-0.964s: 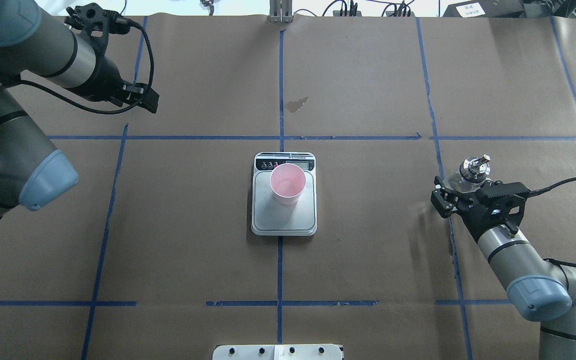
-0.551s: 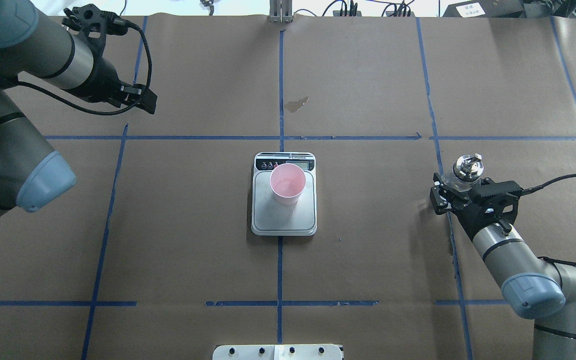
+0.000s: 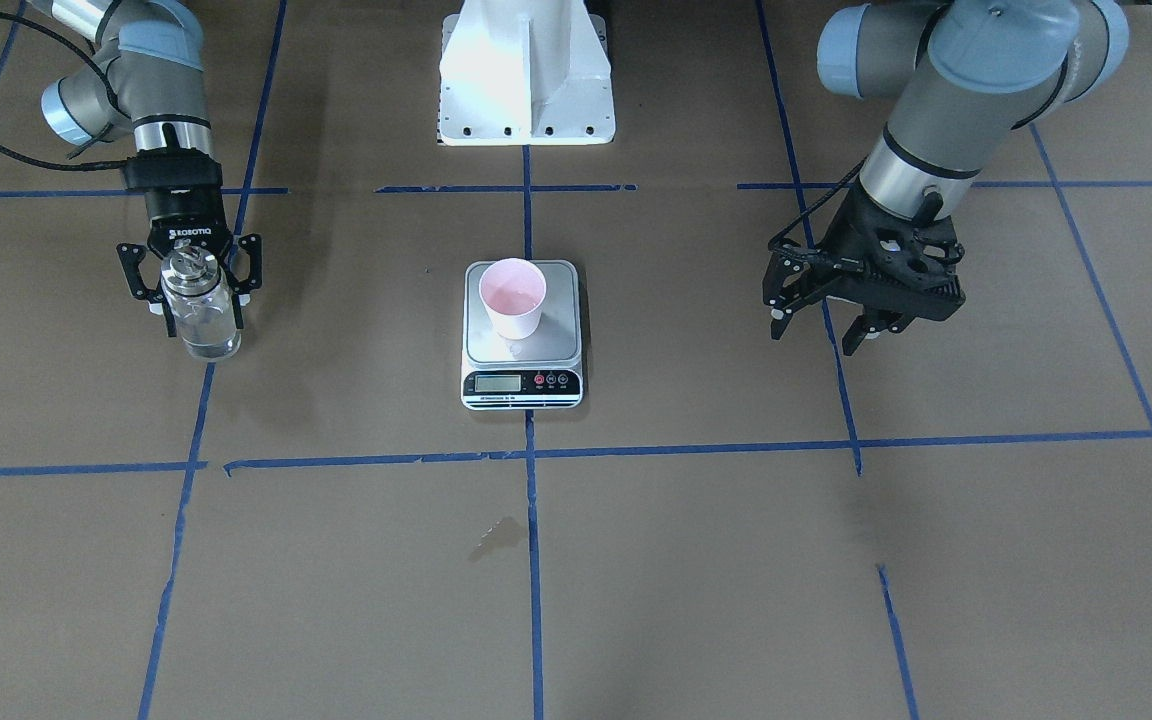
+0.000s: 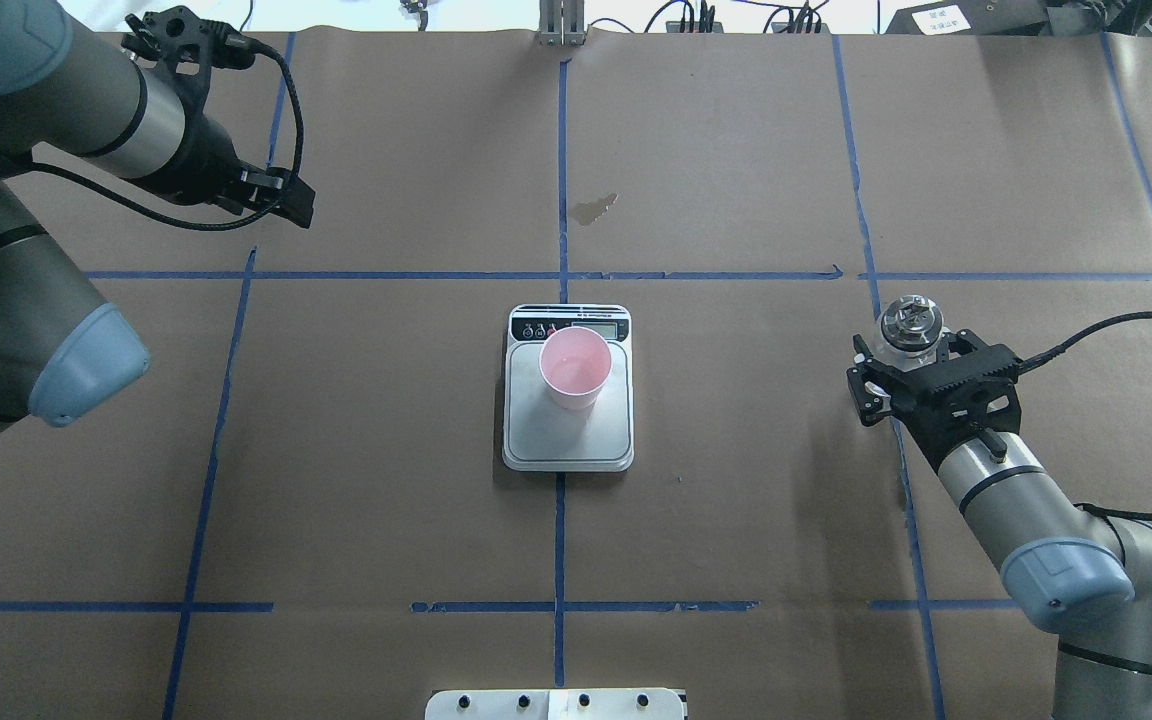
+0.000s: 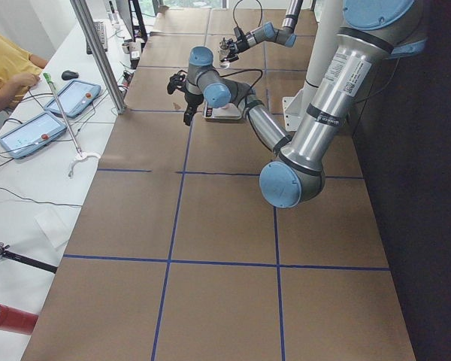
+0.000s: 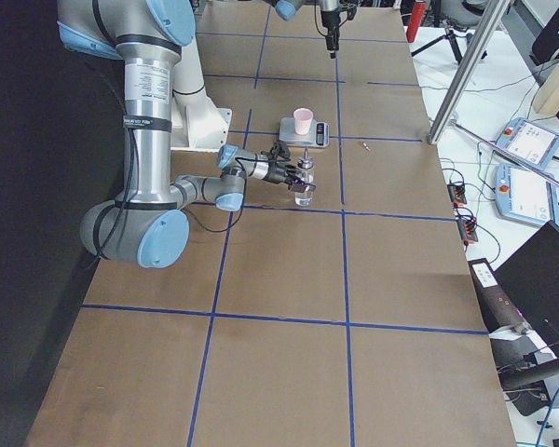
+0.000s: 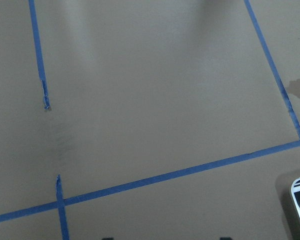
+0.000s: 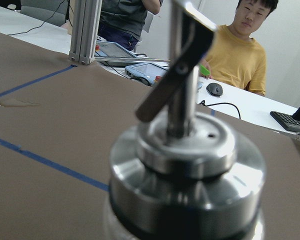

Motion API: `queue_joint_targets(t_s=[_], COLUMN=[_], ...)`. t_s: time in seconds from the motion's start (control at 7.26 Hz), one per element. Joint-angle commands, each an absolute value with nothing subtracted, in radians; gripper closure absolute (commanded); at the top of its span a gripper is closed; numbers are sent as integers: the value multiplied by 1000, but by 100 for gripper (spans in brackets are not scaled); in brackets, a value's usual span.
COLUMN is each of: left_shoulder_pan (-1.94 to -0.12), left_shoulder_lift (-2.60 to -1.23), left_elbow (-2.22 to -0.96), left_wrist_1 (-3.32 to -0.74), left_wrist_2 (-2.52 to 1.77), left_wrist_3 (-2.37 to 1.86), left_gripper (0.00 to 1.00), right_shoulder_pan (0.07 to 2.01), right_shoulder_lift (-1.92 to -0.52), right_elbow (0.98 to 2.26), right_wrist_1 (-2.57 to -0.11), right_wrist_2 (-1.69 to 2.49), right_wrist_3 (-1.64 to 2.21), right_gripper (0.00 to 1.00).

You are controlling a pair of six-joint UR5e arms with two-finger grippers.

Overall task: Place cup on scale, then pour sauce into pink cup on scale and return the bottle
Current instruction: 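Carry the bottle with the right gripper toward the pink cup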

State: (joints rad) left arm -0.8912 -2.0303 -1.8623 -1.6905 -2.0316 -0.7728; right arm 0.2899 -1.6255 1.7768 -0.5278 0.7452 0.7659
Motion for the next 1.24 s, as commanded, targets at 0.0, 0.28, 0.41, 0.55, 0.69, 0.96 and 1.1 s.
queue_joint_targets(t_s=[0.0, 0.28, 0.41, 0.55, 0.69, 0.96, 1.1], left_shoulder_pan=[-891, -893, -900, -911, -926, -1004, -1024], left_shoulder_lift=[-2029, -2016, -1994, -1968, -1945, -1896, -1888], left_elbow=[-1864, -1865, -1887, -1902, -1902, -1891, -1890], left_wrist_1=[-1690, -1692, -1692, -1695, -1692, -1694, -1695], left_wrist_2=[-2033, -2034, -2034, -2034, -2039, -2086, -2088], left_wrist_3=[-770, -758, -756, -729, -644, -510, -482], left_gripper=[23, 23, 23, 23, 23, 23, 23], right_shoulder_pan=[290, 291, 291, 288, 287, 282, 278], right_shoulder_lift=[-1573, -1495, -1476, -1457, -1359, -1171, -1163], right_elbow=[1779, 1833, 1862, 1864, 1862, 1861, 1861], right_wrist_1=[-541, -731, -782, -805, -977, -1341, -1417], right_wrist_2=[753, 753, 747, 747, 747, 729, 713], right_wrist_3=[732, 730, 732, 732, 730, 727, 716], right_gripper=[100, 100, 100, 100, 100, 100, 100])
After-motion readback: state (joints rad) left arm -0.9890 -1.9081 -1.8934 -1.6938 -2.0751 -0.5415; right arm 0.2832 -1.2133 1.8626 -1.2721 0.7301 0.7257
